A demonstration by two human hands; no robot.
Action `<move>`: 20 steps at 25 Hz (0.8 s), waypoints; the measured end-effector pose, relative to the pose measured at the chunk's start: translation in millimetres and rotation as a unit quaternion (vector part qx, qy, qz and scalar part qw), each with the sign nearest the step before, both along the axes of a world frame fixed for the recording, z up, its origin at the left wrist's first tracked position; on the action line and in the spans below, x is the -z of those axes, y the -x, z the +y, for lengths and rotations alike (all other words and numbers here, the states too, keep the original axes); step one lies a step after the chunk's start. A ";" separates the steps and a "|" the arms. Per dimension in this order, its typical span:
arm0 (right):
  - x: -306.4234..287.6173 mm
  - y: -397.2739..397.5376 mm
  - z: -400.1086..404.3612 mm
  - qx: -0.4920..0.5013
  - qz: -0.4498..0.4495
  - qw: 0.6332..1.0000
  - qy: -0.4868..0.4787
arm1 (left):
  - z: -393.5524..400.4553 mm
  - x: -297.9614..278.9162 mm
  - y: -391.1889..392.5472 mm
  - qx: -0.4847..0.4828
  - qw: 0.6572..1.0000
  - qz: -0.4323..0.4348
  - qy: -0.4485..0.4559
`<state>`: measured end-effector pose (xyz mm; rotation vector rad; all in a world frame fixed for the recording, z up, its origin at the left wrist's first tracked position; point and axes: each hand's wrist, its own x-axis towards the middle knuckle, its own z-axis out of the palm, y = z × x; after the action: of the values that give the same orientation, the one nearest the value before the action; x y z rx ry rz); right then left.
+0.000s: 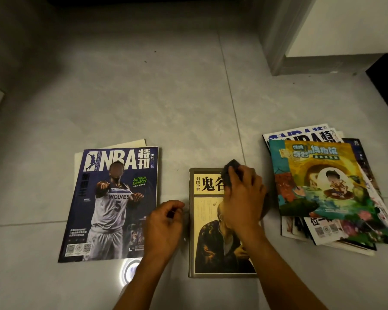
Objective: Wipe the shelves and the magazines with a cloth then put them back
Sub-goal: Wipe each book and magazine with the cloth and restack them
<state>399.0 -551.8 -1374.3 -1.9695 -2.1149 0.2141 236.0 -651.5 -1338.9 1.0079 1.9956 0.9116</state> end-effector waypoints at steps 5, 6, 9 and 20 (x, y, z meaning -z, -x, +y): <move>-1.1 21.8 -11.2 -0.283 -0.037 0.958 -0.041 | -3.6 0.3 4.2 -0.063 0.998 -0.001 -0.021; -4.5 20.0 4.6 -0.270 -0.035 0.962 -0.022 | -2.8 -0.7 6.8 -0.078 0.997 -0.006 -0.025; -9.6 28.4 28.3 -0.161 -0.022 0.986 0.024 | -1.5 -4.5 10.3 -0.080 0.996 -0.005 -0.028; -7.8 28.8 -78.9 -0.210 -0.077 0.973 0.063 | 3.4 -6.6 10.5 -0.069 0.997 0.017 -0.033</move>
<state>370.3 -630.6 -1366.5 -1.6214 -2.6651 0.2836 225.5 -648.1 -1332.3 0.9371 2.0956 1.0475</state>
